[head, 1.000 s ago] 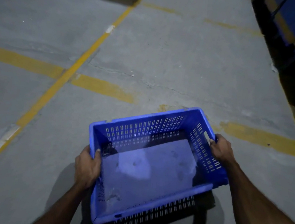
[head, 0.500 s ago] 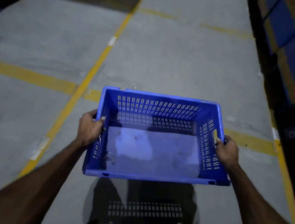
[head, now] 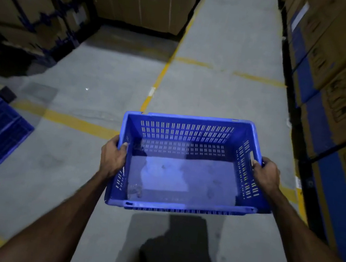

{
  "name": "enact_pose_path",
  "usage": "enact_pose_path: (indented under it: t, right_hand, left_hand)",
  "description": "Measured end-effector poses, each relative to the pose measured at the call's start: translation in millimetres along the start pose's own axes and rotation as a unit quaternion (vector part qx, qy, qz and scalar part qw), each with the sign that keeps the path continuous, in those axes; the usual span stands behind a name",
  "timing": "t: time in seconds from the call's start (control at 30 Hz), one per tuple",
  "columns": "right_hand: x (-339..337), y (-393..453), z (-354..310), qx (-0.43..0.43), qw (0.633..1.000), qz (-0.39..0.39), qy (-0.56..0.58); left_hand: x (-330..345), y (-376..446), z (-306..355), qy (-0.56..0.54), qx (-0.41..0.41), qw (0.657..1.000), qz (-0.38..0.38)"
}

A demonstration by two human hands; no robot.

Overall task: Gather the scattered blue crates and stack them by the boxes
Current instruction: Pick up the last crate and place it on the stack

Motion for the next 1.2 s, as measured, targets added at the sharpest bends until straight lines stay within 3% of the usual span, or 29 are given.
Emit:
enact_pose_path:
  t: [0.37, 0.53, 0.67, 0.87, 1.2]
  right_hand:
    - [-48, -80, -109, -0.03, 0.998, -0.001, 0.053]
    - [-33, -89, -146, -0.043, 0.998, -0.017, 0.045]
    - [-7, -87, -177, -0.037, 0.997, -0.029, 0.053]
    - [50, -78, -235, -0.054, 0.994, -0.065, 0.065]
    - [176, -69, -372, -0.139, 0.978, -0.149, 0.055]
  left_hand:
    - [-137, -23, 35, -0.078, -0.084, 0.991, 0.074]
    - [-169, -21, 16, -0.231, -0.169, 0.953, 0.096]
    - [-198, -12, 10, -0.278, -0.152, 0.945, 0.083]
    - [-247, -1, -24, -0.23, -0.128, 0.962, 0.07]
    - [-335, 29, -95, -0.18, -0.17, 0.949, 0.196]
Point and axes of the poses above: each hand's wrist, its own y-axis towards the middle knuckle, its own x-axis out of the palm, z = x × y, the point moved 8 cm from there along y, towards the middle knuckle, and after that the axes turned 2 degrees about -y, right-handed, at the moved point
